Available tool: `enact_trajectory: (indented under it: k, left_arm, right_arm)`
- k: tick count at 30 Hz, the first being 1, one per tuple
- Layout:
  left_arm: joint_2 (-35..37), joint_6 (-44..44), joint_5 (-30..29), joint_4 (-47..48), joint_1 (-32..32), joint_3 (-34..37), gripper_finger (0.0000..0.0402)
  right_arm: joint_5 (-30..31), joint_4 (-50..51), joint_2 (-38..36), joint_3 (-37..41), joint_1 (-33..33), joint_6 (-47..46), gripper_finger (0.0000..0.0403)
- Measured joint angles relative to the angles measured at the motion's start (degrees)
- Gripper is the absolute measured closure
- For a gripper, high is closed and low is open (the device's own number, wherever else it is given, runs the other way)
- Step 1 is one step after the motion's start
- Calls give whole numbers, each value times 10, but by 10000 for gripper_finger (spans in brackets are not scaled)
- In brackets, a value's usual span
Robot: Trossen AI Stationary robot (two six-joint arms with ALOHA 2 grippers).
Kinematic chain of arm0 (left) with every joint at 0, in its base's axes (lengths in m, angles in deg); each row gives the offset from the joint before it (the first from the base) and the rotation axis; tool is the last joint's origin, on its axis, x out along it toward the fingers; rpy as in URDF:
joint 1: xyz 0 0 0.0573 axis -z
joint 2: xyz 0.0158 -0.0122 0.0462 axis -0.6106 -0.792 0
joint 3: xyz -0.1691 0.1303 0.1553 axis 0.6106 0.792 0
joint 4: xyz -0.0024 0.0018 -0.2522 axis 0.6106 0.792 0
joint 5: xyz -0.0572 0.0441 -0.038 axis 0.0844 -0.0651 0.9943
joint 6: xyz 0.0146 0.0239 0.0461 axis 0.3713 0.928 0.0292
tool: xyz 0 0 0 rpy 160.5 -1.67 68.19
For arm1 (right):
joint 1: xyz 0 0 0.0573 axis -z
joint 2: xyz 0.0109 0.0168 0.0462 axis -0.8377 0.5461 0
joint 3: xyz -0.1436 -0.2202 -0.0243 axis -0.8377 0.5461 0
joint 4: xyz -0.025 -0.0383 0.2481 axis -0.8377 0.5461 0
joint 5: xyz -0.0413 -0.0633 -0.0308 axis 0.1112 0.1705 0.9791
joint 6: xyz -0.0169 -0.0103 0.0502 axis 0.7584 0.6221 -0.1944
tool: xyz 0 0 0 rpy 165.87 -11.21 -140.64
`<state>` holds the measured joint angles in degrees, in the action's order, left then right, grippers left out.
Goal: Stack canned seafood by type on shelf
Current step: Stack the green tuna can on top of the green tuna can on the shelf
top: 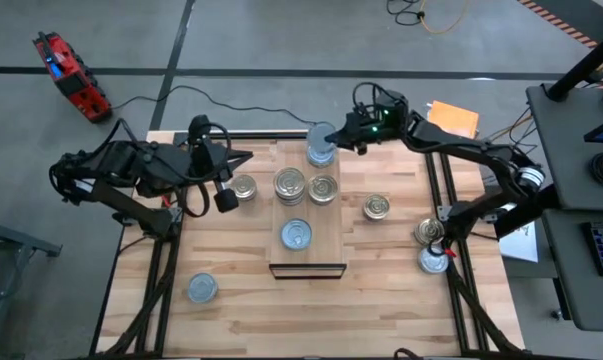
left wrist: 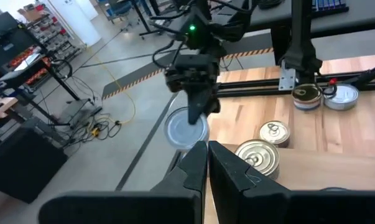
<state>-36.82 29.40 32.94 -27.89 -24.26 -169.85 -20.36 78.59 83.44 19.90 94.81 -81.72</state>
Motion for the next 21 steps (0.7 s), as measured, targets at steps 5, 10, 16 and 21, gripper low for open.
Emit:
enact_trajectory:
  k: [5, 10, 16, 21]
  left_arm:
    - [0, 3, -4, 5, -2, 0, 401]
    - [0, 15, -5, 3, -8, 0, 401]
    - [0, 15, -5, 3, -20, 0, 401]
    - [0, 17, -5, 3, -24, 0, 401]
  right_arm:
    - [33, -67, -29, 75, 3, -55, 274]
    - [64, -84, -35, 107, 2, -81, 274]
    - [82, -85, -27, 109, 2, -86, 274]
    - [83, -84, -22, 102, 2, -86, 274]
